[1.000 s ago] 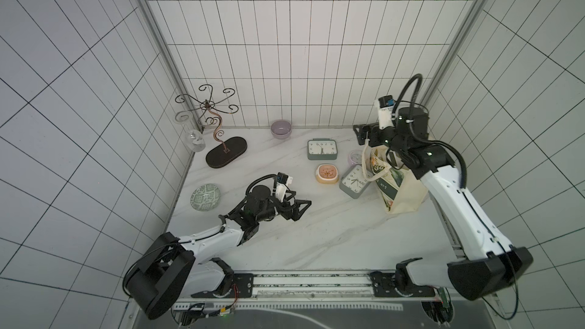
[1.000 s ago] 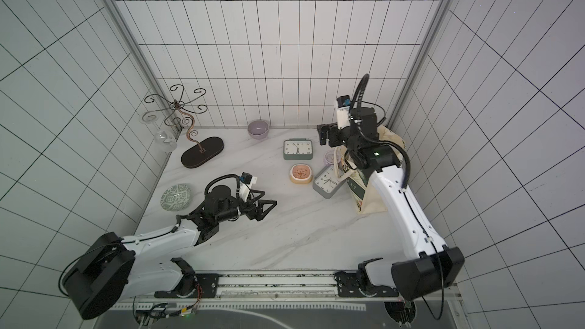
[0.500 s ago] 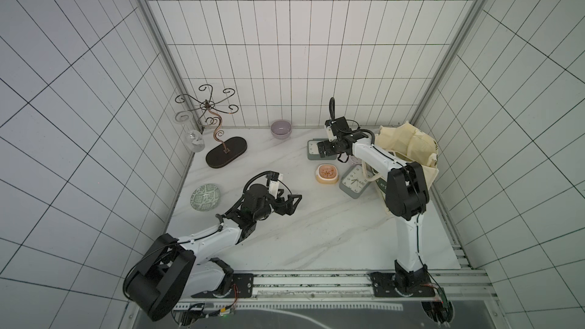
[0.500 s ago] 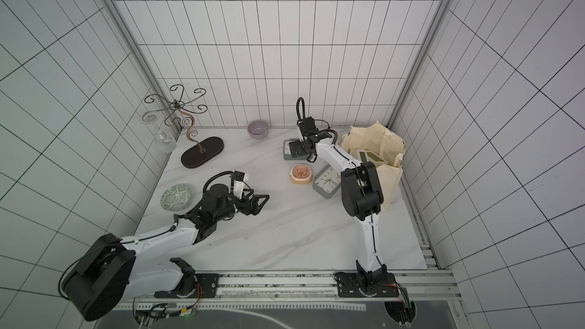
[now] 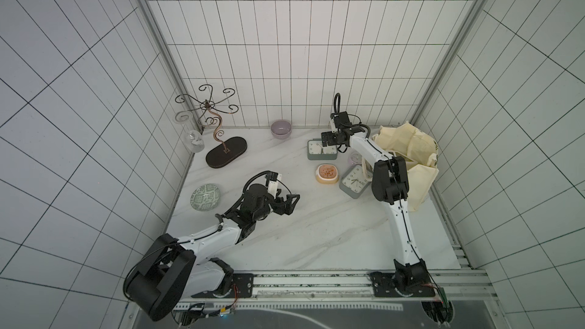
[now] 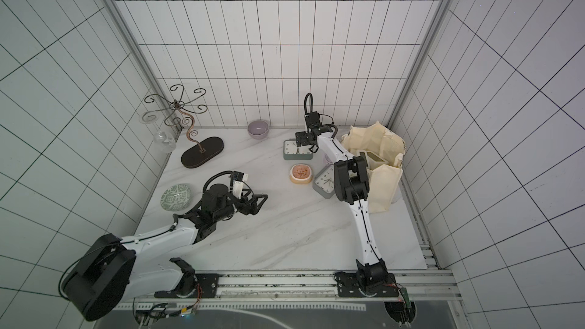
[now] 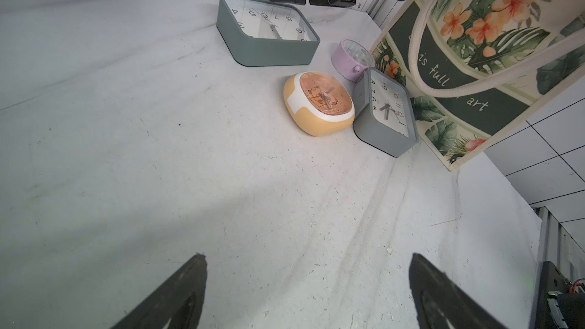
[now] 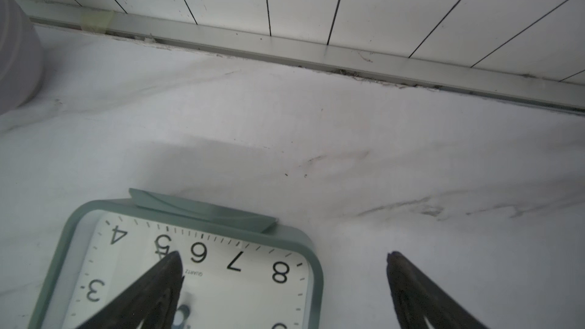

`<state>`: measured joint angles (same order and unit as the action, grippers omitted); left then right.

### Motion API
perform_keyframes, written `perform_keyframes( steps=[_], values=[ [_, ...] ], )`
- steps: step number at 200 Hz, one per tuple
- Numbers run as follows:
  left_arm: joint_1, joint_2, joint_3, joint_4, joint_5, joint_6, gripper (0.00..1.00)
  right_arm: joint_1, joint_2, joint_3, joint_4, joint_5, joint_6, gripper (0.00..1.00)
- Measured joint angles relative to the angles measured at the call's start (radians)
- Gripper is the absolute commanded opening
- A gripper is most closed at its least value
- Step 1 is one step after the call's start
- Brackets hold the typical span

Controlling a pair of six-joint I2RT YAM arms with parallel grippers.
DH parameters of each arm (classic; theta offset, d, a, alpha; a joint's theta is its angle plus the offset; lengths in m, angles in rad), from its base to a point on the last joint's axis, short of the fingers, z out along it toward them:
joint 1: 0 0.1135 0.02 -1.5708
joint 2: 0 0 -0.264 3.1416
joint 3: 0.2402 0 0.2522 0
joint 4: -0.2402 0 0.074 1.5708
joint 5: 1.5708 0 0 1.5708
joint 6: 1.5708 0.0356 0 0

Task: Put the alarm clock into the canvas bag
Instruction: Move the alarm to the center of the board.

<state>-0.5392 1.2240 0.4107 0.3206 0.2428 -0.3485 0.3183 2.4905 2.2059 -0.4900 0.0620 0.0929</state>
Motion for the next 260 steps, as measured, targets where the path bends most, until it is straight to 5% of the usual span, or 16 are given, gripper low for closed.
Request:
perform_keyframes(
  steps=[57, 126, 216, 260],
  values=[
    [0.000, 0.000, 0.000, -0.003, -0.005, 0.002, 0.97, -0.012, 0.018, -0.014, 0.042, -0.184, -0.003, 0.99],
    [0.000, -0.005, -0.001, -0.003, -0.026, -0.003, 0.97, 0.045, -0.124, -0.328, 0.201, -0.415, -0.119, 0.93],
    [0.042, -0.130, -0.042, -0.026, -0.177, -0.074, 0.97, 0.193, -0.340, -0.638, 0.175, -0.496, -0.333, 0.89],
    [0.114, -0.067, -0.045, 0.008, -0.158, -0.157, 0.97, 0.206, -0.485, -0.681, 0.134, -0.503, -0.305, 0.87]
  ],
)
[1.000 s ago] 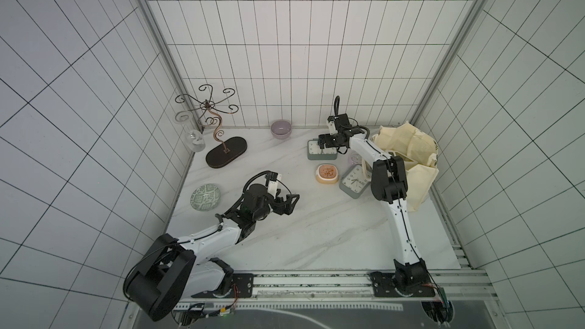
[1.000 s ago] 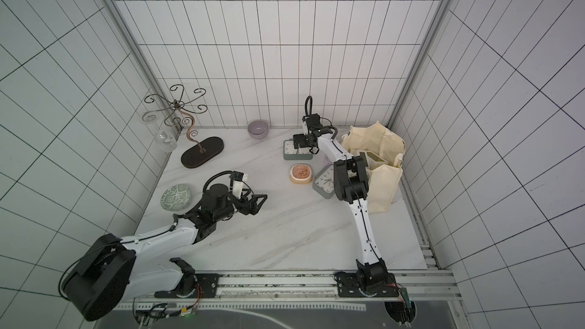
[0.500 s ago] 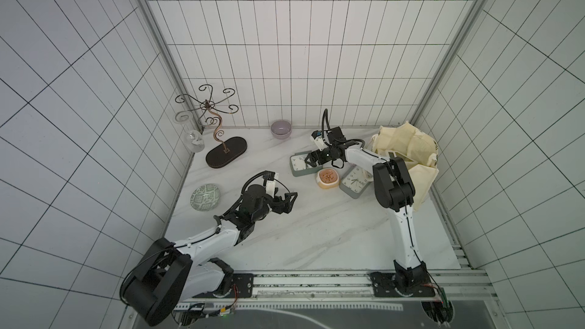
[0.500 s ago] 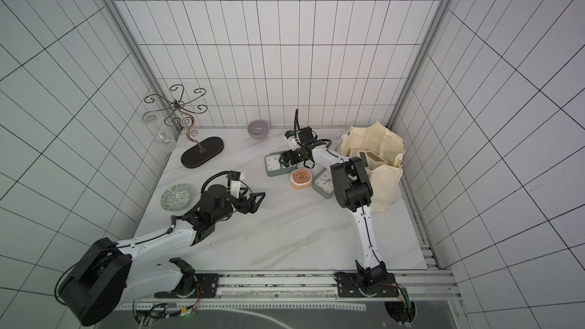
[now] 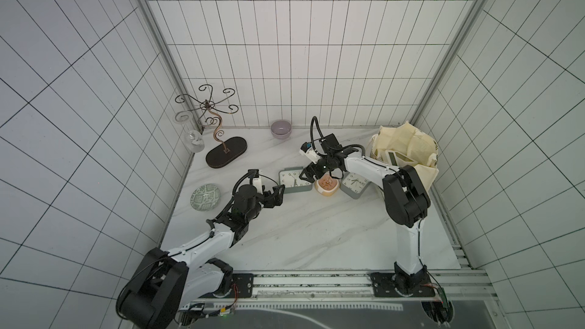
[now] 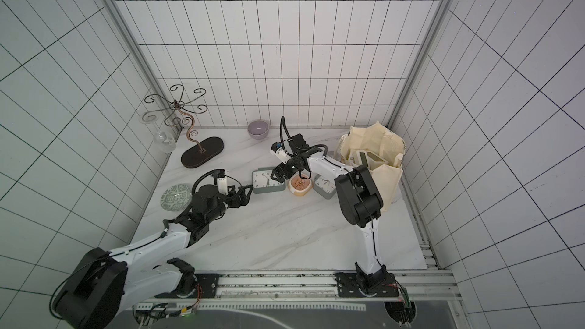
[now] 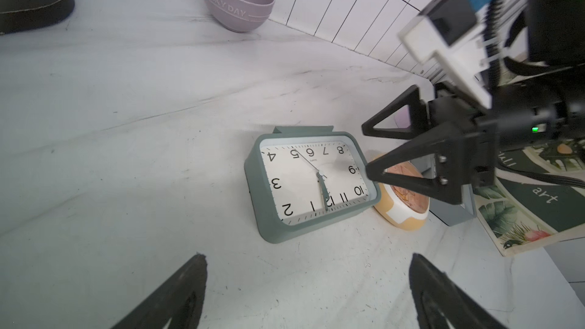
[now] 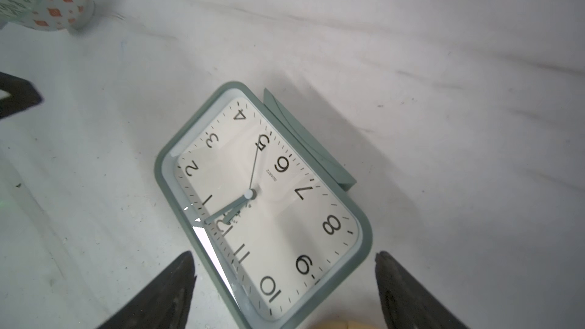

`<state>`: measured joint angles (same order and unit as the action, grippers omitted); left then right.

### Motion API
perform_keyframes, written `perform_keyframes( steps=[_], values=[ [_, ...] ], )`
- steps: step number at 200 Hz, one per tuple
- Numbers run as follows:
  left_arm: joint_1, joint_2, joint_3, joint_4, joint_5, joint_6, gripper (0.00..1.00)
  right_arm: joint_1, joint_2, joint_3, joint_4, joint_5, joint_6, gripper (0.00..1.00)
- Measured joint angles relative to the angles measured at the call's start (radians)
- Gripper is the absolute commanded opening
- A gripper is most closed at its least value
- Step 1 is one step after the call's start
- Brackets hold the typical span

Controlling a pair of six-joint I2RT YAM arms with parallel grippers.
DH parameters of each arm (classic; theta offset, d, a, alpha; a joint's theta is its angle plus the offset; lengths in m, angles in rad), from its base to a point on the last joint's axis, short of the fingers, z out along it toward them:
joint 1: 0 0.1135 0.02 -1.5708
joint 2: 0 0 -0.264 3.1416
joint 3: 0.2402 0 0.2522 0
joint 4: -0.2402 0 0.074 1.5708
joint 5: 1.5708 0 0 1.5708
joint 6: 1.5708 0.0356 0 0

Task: Put the alarm clock into the canvas bag
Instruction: Move the alarm to the center of the board, then adjust the alarm at the center of the board.

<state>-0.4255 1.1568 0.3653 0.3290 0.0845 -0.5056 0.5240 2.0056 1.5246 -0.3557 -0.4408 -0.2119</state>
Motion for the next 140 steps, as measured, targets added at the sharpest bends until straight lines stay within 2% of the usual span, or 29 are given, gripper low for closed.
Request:
perform_keyframes(
  steps=[25, 41, 56, 77, 103, 140],
  values=[
    [0.019, 0.100, 0.044, 0.008, 0.045, -0.048, 0.96, -0.001, -0.144, -0.080, 0.047, 0.001, 0.081, 0.84],
    [0.028, 0.174, 0.107, 0.011, 0.081, -0.071, 0.89, -0.002, -0.213, -0.130, 0.083, 0.001, 0.134, 0.82],
    [0.037, 0.239, 0.161, 0.034, 0.116, -0.092, 0.82, -0.002, -0.218, -0.135, 0.102, 0.000, 0.160, 0.81],
    [0.046, 0.296, 0.179, 0.100, 0.171, -0.132, 0.77, -0.002, -0.157, -0.122, 0.095, -0.004, 0.154, 0.81],
    [0.047, 0.303, 0.138, 0.154, 0.212, -0.187, 0.74, -0.004, 0.003, -0.034, 0.027, 0.000, 0.115, 0.76],
    [0.047, 0.189, 0.002, 0.142, 0.209, -0.245, 0.77, -0.009, 0.156, 0.110, -0.056, -0.008, 0.030, 0.76]
  ],
)
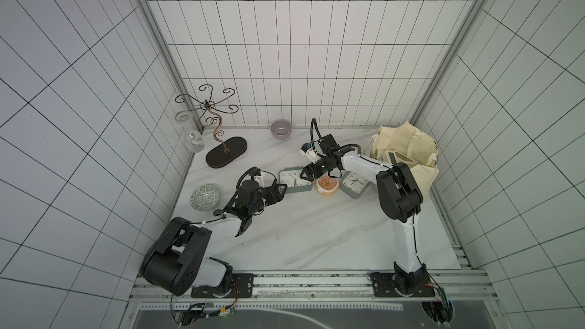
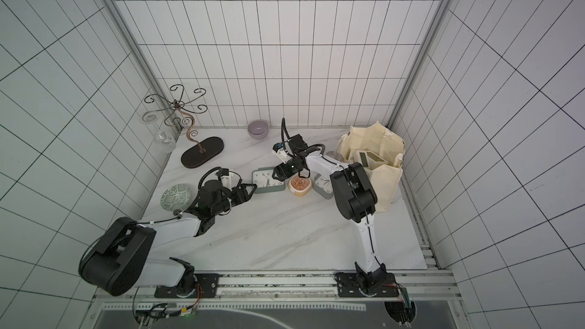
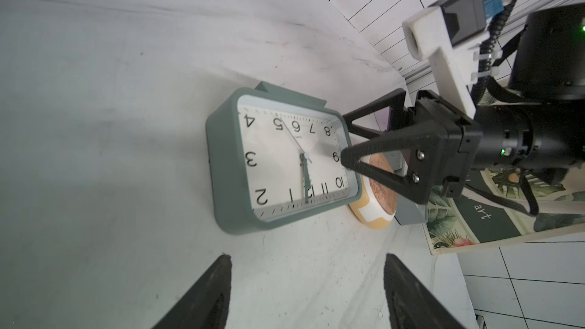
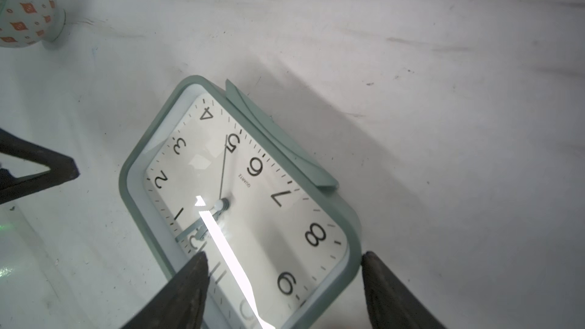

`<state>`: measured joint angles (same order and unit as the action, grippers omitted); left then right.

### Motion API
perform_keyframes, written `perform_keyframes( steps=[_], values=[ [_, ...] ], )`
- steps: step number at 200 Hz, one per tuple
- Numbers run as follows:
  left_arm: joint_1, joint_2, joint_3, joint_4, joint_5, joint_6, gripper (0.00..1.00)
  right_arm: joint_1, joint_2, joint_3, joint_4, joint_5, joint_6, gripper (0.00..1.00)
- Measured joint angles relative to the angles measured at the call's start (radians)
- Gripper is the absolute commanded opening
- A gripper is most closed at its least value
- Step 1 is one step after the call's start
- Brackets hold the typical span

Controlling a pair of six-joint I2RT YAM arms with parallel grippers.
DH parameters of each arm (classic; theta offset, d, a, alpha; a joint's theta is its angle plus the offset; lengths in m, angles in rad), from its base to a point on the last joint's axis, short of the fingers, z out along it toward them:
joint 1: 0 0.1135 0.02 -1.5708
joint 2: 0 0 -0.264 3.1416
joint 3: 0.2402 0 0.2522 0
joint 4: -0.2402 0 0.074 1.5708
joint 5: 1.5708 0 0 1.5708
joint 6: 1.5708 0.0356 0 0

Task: Put the alarm clock into the canvas bag
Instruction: Adjust the alarm at the center of the board.

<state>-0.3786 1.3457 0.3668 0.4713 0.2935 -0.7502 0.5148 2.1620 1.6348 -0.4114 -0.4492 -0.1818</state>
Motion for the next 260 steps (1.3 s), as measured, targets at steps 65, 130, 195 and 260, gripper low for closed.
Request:
perform_keyframes(
  steps=[65, 130, 195, 260],
  values=[
    [0.000, -0.046, -0.027, -0.026, 0.035, -0.035, 0.79, 0.000, 0.153, 0.237, -0.065, -0.063, -0.132, 0.75],
    [0.000, -0.018, -0.033, -0.016, 0.074, -0.056, 0.80, 0.001, 0.229, 0.323, -0.146, -0.156, -0.160, 0.61],
    [0.000, 0.034, -0.040, 0.013, 0.106, -0.060, 0.83, 0.020, -0.143, -0.102, -0.052, -0.169, -0.075, 0.60],
    [0.021, 0.119, -0.040, 0.071, 0.169, -0.062, 0.83, 0.093, -0.330, -0.305, 0.079, -0.137, 0.076, 0.63]
  ],
)
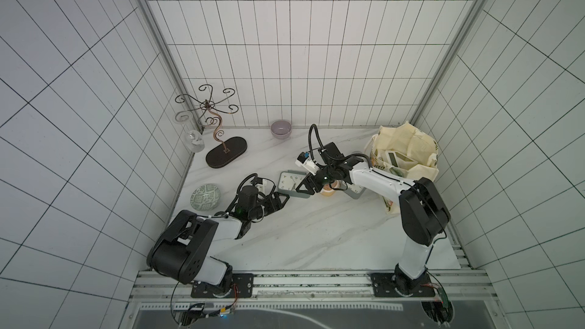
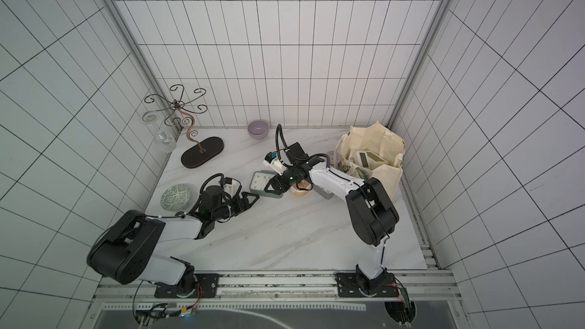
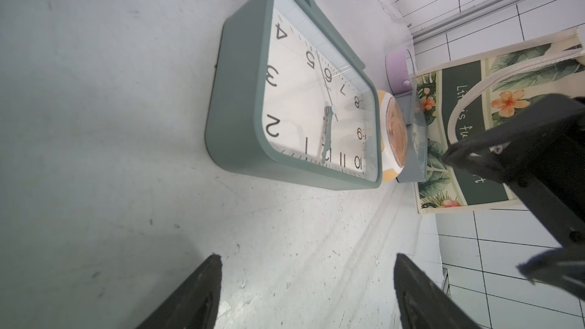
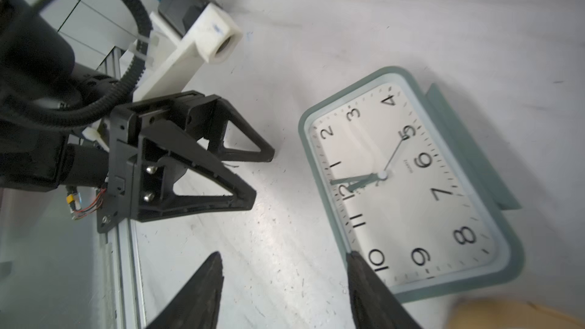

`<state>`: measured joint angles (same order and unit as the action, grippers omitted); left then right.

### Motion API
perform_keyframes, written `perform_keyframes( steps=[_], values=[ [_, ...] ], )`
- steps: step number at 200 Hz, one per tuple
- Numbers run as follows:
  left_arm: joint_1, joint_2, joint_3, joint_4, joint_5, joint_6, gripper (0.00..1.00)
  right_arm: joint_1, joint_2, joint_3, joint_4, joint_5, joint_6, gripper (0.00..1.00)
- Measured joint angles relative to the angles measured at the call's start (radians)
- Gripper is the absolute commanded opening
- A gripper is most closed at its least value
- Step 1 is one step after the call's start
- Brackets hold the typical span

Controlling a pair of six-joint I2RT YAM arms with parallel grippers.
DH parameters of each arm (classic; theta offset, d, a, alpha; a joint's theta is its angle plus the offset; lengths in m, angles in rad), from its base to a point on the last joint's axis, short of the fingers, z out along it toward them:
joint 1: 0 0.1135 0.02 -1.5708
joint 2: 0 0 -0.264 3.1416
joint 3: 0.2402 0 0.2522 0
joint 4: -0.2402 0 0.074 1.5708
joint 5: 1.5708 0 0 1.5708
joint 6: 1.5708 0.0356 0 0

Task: Put the alarm clock into the canvas bag
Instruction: Adjust the alarm at the center of the board.

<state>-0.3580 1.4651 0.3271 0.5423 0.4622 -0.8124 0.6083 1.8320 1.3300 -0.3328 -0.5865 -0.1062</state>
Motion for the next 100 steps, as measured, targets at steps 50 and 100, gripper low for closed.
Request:
perform_keyframes(
  steps=[50, 100],
  values=[
    [0.000, -0.003, 0.000, 0.024, 0.033, -0.001, 0.80, -0.058, 0.179, 0.143, -0.039, 0.077, -0.002, 0.63],
    [0.000, -0.004, -0.002, 0.044, 0.046, -0.008, 0.77, -0.074, 0.393, 0.439, -0.135, 0.103, -0.084, 0.63]
  ],
)
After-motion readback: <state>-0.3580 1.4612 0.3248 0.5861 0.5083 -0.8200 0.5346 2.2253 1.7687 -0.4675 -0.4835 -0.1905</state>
